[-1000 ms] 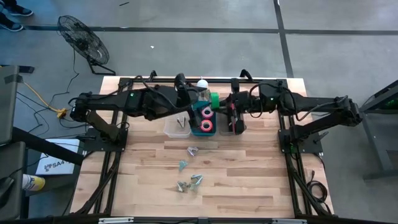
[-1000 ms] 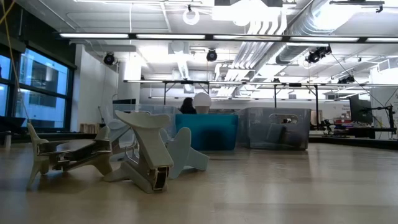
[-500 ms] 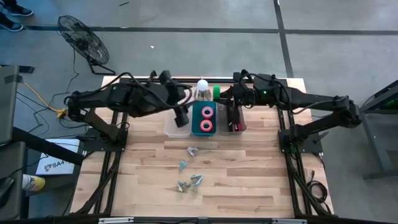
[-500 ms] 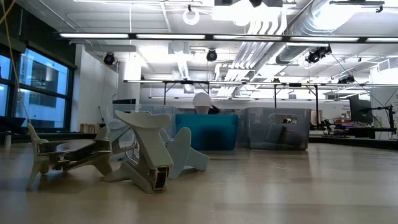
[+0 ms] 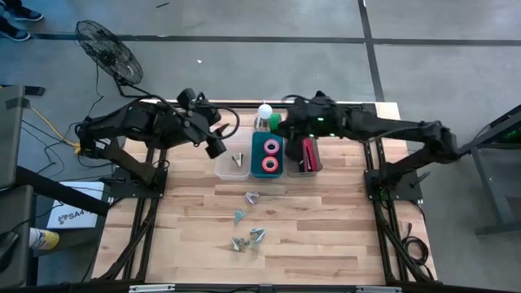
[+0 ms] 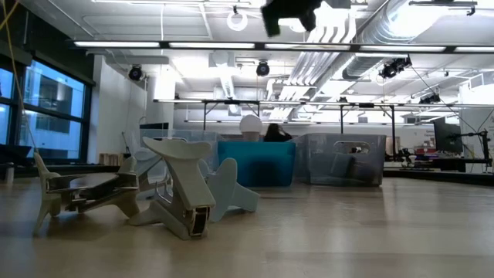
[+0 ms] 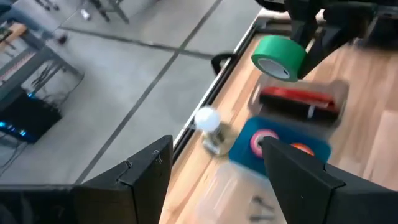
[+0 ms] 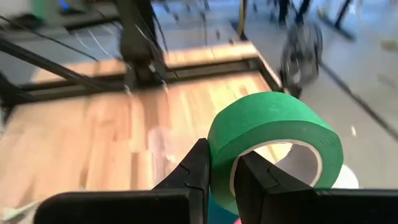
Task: Pick and place Stapler, Stapler remover, tape
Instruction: Put the green tape into the blue bin
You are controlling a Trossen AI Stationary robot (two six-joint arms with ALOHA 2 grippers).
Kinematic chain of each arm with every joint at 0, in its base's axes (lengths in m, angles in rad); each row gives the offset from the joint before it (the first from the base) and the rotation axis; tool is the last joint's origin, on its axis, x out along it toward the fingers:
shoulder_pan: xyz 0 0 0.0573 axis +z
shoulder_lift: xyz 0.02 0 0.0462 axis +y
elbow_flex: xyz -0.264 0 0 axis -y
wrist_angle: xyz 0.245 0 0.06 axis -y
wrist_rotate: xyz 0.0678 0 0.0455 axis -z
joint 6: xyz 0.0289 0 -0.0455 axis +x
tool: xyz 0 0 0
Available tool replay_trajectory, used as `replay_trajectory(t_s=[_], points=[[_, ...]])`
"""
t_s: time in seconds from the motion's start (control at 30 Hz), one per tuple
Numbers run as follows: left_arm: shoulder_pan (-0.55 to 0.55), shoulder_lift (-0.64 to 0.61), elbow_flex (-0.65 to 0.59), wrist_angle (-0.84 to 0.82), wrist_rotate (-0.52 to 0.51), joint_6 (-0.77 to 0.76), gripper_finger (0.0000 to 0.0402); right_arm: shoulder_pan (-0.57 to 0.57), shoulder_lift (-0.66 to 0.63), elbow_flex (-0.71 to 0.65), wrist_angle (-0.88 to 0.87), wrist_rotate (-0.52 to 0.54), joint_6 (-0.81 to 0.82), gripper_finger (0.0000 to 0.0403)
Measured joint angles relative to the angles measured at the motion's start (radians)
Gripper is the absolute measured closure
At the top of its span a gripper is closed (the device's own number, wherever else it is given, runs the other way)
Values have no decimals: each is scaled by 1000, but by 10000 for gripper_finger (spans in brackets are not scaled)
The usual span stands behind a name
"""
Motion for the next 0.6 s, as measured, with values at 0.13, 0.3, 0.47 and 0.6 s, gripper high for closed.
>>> replay_trajectory(t_s=[0.13, 0.3, 0.47, 0.6], points=[[0, -9, 0, -68, -22, -26, 158, -13, 110, 98, -116, 24, 69, 367], [0, -14, 0, -151, -45, -28, 158, -31, 251, 239, -309, 23, 156, 367], [0, -14, -1, -210, -50, -28, 158, -36, 375, 366, -450, 15, 238, 367], [0, -14, -1, -245, -52, -28, 158, -36, 462, 435, -518, -21, 274, 367]])
